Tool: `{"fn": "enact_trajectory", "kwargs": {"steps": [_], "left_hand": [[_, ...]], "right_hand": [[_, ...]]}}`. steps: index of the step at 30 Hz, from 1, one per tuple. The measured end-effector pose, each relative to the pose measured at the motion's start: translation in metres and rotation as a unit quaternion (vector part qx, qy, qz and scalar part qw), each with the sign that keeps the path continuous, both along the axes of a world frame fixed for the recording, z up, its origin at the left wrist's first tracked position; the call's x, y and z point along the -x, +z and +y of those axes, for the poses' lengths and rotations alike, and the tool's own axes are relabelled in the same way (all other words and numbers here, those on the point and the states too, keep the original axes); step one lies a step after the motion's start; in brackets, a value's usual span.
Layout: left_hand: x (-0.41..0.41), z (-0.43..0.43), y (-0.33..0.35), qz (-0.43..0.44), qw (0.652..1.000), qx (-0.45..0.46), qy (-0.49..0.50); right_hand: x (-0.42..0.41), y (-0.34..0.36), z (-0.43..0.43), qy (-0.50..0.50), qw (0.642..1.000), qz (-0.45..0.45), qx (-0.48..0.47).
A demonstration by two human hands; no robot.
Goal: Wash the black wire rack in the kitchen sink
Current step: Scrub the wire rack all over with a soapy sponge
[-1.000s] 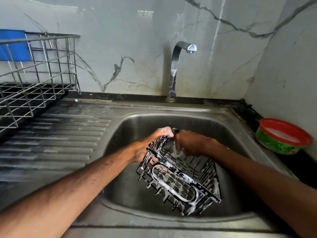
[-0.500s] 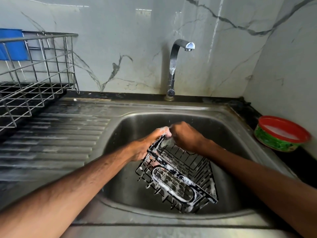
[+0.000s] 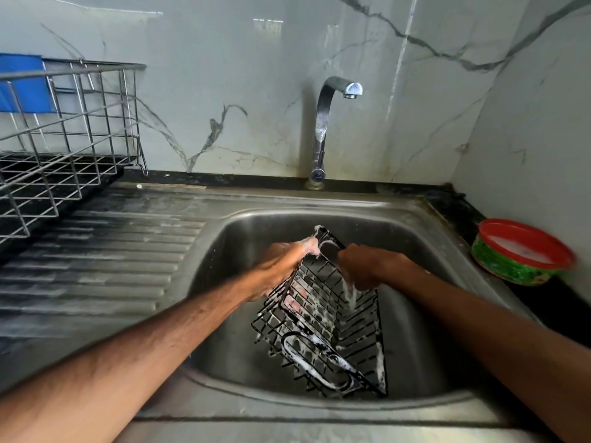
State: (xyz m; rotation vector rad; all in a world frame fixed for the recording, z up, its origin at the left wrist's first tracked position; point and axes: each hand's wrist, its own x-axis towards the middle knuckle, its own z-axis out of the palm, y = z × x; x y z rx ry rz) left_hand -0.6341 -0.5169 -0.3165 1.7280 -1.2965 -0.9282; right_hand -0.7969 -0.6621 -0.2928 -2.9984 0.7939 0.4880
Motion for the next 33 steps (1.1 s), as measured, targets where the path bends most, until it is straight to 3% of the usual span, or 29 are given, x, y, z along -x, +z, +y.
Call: {"fn": "enact_trajectory", "kwargs": {"steps": [3, 7, 11, 17, 23, 29, 33], "left_hand": [[0.008, -0.005, 0.009, -0.050, 0.998, -0.012, 0.029], [0.011, 0.001, 0.017, -0.052, 0.997, 0.004, 0.048], [0.010, -0.004, 0.012, -0.038, 0.998, 0.001, 0.043], [0.018, 0.005, 0.024, 0.022, 0.999, -0.006, 0.034], [0.013, 0.004, 0.021, -0.002, 0.999, 0.001, 0.041], [0.016, 0.004, 0.021, 0.010, 0.999, 0.003, 0.048], [0.015, 0.001, 0.020, -0.034, 0.996, -0.031, 0.082]], "right_hand": [[0.000, 0.011, -0.010, 0.023, 0.998, -0.056, -0.035], [0.000, 0.023, -0.017, 0.010, 0.985, -0.142, -0.094], [0.001, 0.015, -0.020, -0.014, 0.980, -0.113, -0.163], [-0.005, -0.020, -0.009, 0.060, 0.990, -0.091, -0.084], [-0.008, -0.022, -0.003, 0.156, 0.986, 0.004, -0.058], [-0.002, -0.018, -0.011, 0.155, 0.980, -0.102, -0.077], [0.001, 0.001, -0.019, 0.094, 0.977, -0.186, -0.056]]}}
